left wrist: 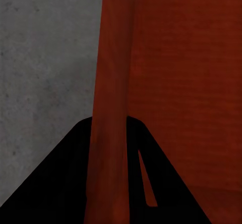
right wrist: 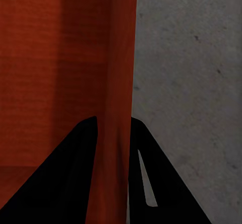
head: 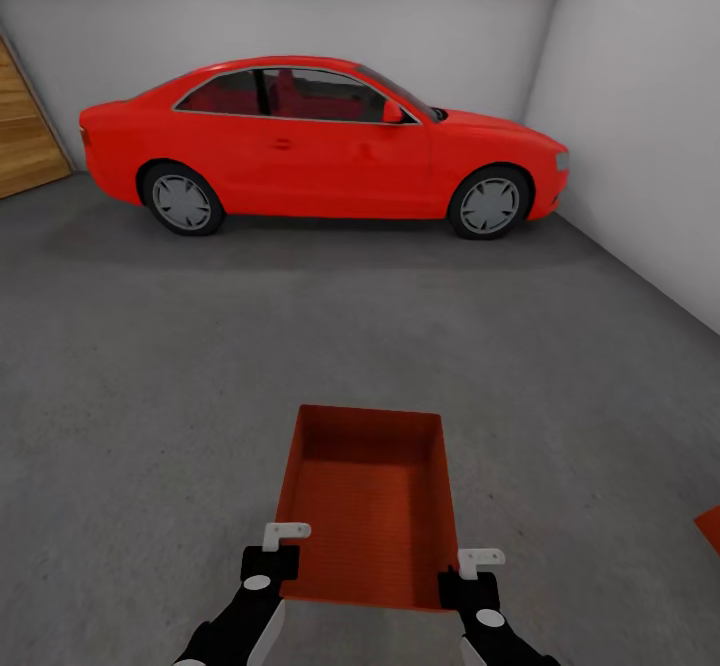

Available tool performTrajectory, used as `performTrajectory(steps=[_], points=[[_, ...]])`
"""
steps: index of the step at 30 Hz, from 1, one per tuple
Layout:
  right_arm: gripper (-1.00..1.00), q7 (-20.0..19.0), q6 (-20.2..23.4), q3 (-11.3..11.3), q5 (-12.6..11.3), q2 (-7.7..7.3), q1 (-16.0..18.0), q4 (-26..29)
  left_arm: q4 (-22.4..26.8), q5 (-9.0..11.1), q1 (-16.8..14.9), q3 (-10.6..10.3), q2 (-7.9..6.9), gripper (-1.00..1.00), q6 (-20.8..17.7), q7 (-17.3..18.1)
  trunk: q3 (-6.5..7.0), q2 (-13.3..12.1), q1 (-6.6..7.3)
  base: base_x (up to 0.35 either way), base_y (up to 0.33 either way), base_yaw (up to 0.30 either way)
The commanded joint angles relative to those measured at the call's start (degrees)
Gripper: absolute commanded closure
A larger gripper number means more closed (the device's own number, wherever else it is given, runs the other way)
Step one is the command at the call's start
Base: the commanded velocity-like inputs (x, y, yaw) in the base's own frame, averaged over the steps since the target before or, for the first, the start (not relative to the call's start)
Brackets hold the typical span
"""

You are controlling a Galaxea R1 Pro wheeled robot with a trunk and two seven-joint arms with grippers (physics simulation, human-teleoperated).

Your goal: Move the two storage containers from the living room to the garage. In the garage, place one container on the floor and stack the other container on top of it (either order is fine).

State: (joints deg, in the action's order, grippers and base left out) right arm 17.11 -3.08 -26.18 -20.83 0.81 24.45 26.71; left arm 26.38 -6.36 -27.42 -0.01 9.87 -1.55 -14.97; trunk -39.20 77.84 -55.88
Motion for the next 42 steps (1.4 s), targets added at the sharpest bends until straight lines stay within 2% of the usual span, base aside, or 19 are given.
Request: performTrajectory(steps=[1,17,31,42], points=[[1.00,1.0,-0.4,-0.6,0.3,-0.99,0.0,-5.1,-0.1,0.5,-0.1,0.5,0.01,1.00,-0.2,1.8,-0.04,0.0,0.00,0.000,0.000,-0.039],[1.00,0.9,-0.4,-0.6,0.3,-0.98,0.0,-5.1,-0.1,0.5,-0.1,0.5,0.01,1.00,-0.2,1.8,-0.04,0.0,0.00,0.000,0.000,-0.063],[1.00,0.9,-0.4,-0.6,0.3,-0.98,0.0,-5.1,-0.1,0.5,-0.1,0.5,0.02,1.00,-0.2,1.8,-0.04,0.0,0.00,0.004,0.000,-0.200],[1.00,0.9,-0.4,-0.6,0.3,-0.98,0.0,-5.1,-0.1,0.5,-0.1,0.5,-0.03,1.00,-0.1,1.8,-0.04,0.0,0.00,0.291,0.000,-0.003]])
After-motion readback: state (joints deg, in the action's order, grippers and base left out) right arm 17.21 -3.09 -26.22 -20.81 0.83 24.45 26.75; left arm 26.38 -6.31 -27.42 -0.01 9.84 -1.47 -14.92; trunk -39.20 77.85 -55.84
